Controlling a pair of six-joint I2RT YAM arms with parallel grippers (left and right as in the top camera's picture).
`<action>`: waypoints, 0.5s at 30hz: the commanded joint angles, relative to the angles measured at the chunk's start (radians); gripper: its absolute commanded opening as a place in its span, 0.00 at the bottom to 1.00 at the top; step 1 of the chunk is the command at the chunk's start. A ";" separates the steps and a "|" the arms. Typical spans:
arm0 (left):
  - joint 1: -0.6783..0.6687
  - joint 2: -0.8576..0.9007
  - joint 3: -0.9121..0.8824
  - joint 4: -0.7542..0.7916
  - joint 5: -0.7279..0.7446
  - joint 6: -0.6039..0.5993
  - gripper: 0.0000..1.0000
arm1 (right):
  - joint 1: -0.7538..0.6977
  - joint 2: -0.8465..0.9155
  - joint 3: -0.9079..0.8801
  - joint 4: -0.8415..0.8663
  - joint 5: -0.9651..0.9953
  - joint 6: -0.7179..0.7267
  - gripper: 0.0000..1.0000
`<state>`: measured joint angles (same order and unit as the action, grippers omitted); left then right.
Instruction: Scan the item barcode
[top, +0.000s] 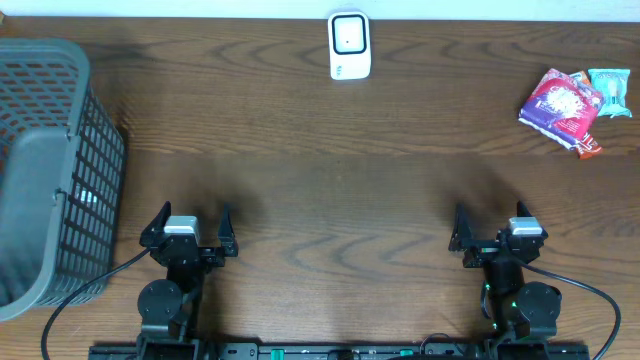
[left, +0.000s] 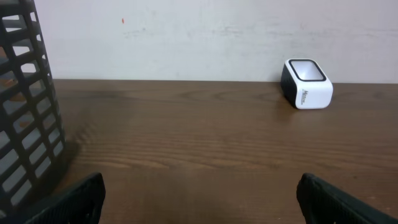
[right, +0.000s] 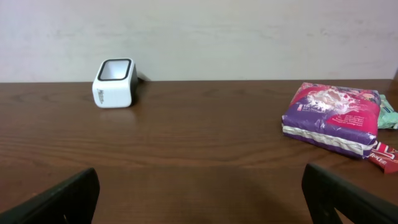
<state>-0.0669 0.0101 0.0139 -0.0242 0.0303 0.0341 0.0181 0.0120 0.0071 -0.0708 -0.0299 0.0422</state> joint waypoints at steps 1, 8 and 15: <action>0.005 -0.009 -0.010 -0.054 -0.024 0.014 0.98 | 0.014 -0.007 -0.002 -0.004 -0.005 0.013 0.99; 0.005 -0.009 -0.010 -0.054 -0.024 0.013 0.98 | 0.014 -0.007 -0.002 -0.004 -0.005 0.013 0.99; 0.005 -0.009 -0.010 -0.053 -0.023 -0.013 0.98 | 0.014 -0.007 -0.002 -0.004 -0.005 0.013 0.99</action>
